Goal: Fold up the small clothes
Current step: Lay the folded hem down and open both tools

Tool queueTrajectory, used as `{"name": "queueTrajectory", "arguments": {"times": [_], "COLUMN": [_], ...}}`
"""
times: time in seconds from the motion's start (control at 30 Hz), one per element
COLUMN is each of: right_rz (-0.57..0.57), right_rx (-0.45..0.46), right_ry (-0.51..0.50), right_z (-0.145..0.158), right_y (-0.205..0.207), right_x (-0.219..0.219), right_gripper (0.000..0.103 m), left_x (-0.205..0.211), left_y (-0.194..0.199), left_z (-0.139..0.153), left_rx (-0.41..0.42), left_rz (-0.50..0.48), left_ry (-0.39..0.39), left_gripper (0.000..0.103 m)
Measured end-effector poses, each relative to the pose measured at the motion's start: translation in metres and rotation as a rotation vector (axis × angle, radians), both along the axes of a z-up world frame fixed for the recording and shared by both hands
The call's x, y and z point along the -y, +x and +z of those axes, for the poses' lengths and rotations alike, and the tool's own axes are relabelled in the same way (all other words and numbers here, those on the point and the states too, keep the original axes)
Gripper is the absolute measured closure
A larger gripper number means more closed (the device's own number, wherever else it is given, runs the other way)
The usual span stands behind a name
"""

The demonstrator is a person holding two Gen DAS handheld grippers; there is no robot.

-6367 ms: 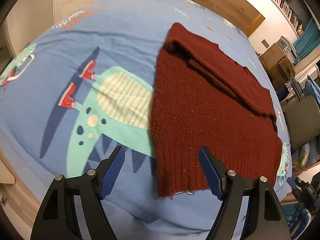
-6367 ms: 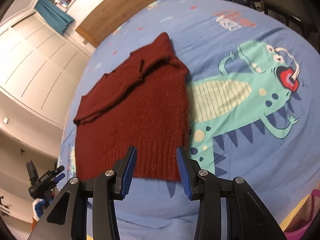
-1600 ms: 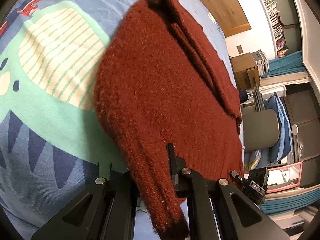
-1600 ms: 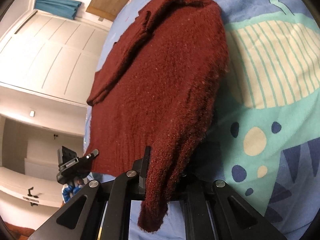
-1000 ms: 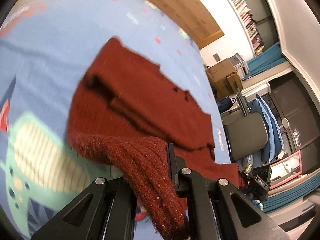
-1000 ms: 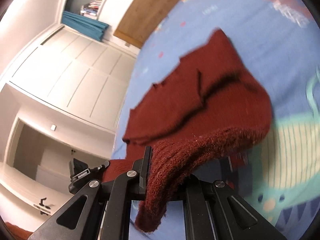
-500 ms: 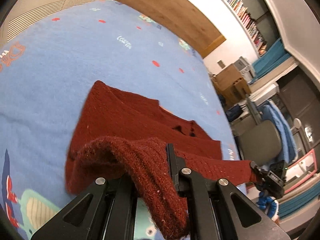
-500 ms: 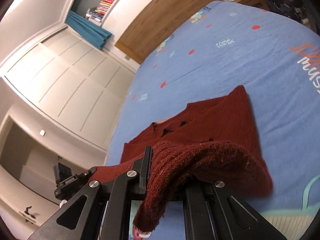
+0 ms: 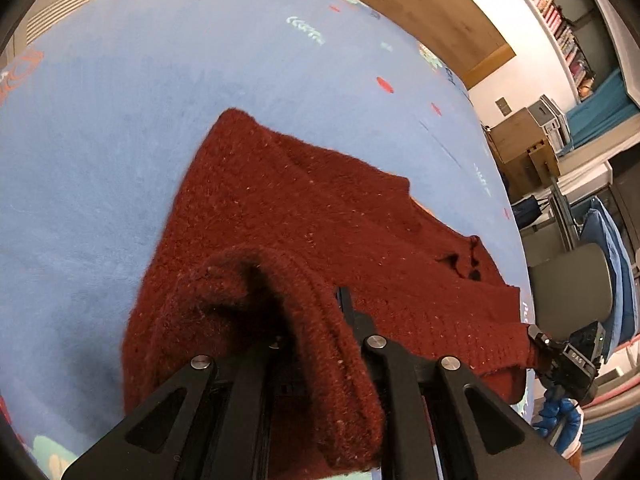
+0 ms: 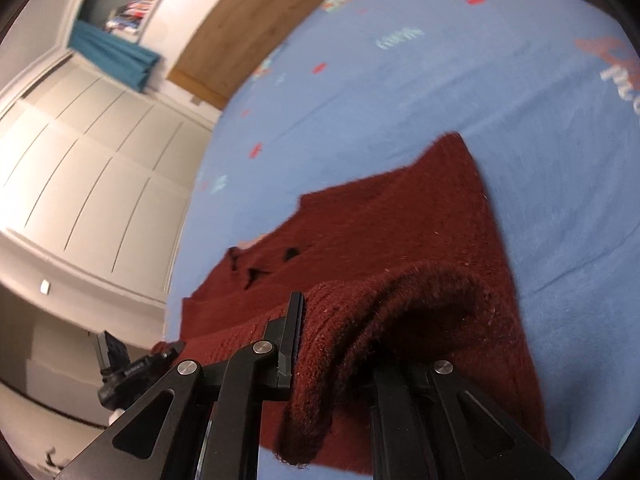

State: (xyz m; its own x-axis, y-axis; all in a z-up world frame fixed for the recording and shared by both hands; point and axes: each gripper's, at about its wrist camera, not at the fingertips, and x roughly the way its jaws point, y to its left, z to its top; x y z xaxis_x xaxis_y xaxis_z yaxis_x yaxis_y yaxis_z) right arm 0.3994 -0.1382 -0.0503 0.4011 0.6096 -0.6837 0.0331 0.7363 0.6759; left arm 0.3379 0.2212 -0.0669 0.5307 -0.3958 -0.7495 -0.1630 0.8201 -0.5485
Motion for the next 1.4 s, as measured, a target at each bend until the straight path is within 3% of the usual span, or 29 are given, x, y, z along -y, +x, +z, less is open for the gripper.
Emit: {"name": "queueTrajectory", "arguments": {"times": [0.07, 0.23, 0.27, 0.33, 0.43, 0.53, 0.77, 1.03, 1.13, 1.27, 1.4], "right_rz": [-0.007, -0.011, -0.012, -0.021, -0.041, -0.059, -0.047, 0.083, 0.137, 0.189, 0.203], "right_rx": [-0.017, -0.040, -0.043, -0.052, -0.049, -0.039, -0.004, 0.078, 0.113, 0.147, 0.151], "right_ry": [-0.010, -0.043, -0.043, -0.038, -0.025, -0.039, -0.076, -0.208, -0.263, -0.349, -0.423], "right_z": [-0.006, -0.013, -0.014, -0.015, -0.013, -0.007, 0.008, 0.023, 0.024, 0.017, 0.002], "right_y": [0.003, 0.014, 0.015, 0.018, 0.022, 0.025, 0.023, 0.023, 0.024, 0.025, 0.028], "right_x": [0.002, 0.001, 0.001, 0.003, 0.006, 0.008, 0.017, -0.013, -0.034, -0.056, -0.066], "right_gripper": [0.091, 0.077, 0.075, 0.063, 0.048, 0.040, 0.038, 0.038, 0.038, 0.038, 0.038], "left_x": [-0.004, -0.018, -0.021, -0.026, -0.031, -0.039, -0.059, -0.053, -0.031, 0.007, 0.032], "left_y": [0.001, 0.007, 0.007, 0.009, 0.008, 0.006, -0.004, 0.002, 0.007, 0.019, 0.025], "left_z": [-0.002, -0.004, -0.002, -0.001, 0.004, 0.009, 0.028, 0.043, 0.043, 0.039, 0.024], "left_rx": [-0.006, -0.035, -0.038, -0.042, -0.029, -0.013, 0.031, 0.060, 0.061, 0.075, 0.076], "left_rz": [0.001, 0.012, 0.016, 0.023, 0.036, 0.049, 0.091, 0.102, 0.062, 0.010, -0.028], "left_ry": [-0.020, -0.112, -0.128, -0.166, -0.233, -0.278, -0.282, -0.137, -0.017, 0.203, 0.351], "left_gripper": [0.094, 0.091, 0.089, 0.084, 0.070, 0.064, 0.055, 0.055, 0.055, 0.055, 0.055]}}
